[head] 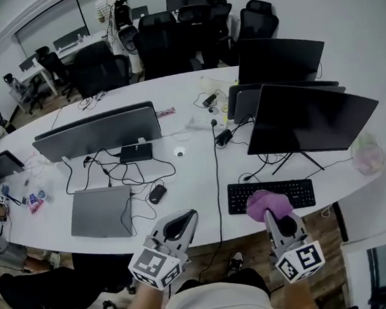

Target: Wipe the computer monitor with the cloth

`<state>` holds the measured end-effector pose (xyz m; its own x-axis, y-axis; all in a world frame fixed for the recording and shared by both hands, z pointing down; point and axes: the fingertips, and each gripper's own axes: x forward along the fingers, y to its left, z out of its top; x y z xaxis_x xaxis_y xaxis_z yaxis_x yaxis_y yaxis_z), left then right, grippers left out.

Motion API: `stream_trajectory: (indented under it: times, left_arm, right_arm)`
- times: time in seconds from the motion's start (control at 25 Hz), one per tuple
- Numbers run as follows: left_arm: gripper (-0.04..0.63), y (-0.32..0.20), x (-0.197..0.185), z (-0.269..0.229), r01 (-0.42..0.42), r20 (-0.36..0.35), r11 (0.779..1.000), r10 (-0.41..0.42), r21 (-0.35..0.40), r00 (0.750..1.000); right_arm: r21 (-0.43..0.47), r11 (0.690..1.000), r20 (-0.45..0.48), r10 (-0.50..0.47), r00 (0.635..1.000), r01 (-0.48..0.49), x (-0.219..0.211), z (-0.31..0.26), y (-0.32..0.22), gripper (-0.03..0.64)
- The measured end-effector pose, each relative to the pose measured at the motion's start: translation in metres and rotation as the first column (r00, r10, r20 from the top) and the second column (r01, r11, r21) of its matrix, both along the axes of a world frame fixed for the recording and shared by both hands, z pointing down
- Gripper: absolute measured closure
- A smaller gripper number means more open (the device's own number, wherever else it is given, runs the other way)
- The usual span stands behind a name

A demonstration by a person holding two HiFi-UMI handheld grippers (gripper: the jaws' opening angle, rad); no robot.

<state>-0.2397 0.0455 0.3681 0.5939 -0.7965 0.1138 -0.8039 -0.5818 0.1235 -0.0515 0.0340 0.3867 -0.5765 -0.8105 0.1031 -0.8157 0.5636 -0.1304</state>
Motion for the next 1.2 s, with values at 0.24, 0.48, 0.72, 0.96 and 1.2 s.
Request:
stream_trajectory:
  times: [0.24,0.48,0.72,0.96,1.2]
  left_arm:
    - [0.591,-0.049,0.039,-0.002,0.037,0.019,0.999,-0.036,-0.006,0.999]
    - [0.591,-0.082,0.066,0.000,0.054,0.039,0.998,-0.053,-0.012,0.998]
    - [0.591,-0.103,0.059,0.015,0.057,0.027,0.997,-0.055,-0.050,0.998]
    - [0.591,-0.121,0.034,0.035,-0.002,-0.004,0.997,0.001,-0.073,1.000]
    - [0.591,-0.136,0.015,0.044,-0.049,-0.037,0.995,0.046,-0.087,0.998]
  right_arm:
    - [-0.043,0.998,0.032,-0.050,0.998,0.051,0.033,0.013,-0.052,0.554]
    - [-0.106,0.991,0.068,-0.071,0.995,0.078,0.054,0.036,-0.095,0.554]
    - [-0.199,0.978,0.047,-0.056,0.997,0.065,0.045,0.068,-0.118,0.554]
    - [-0.283,0.959,0.011,0.024,1.000,-0.020,0.021,0.103,-0.133,0.554]
    - [-0.399,0.912,0.080,0.139,0.987,-0.096,0.000,0.138,-0.165,0.554]
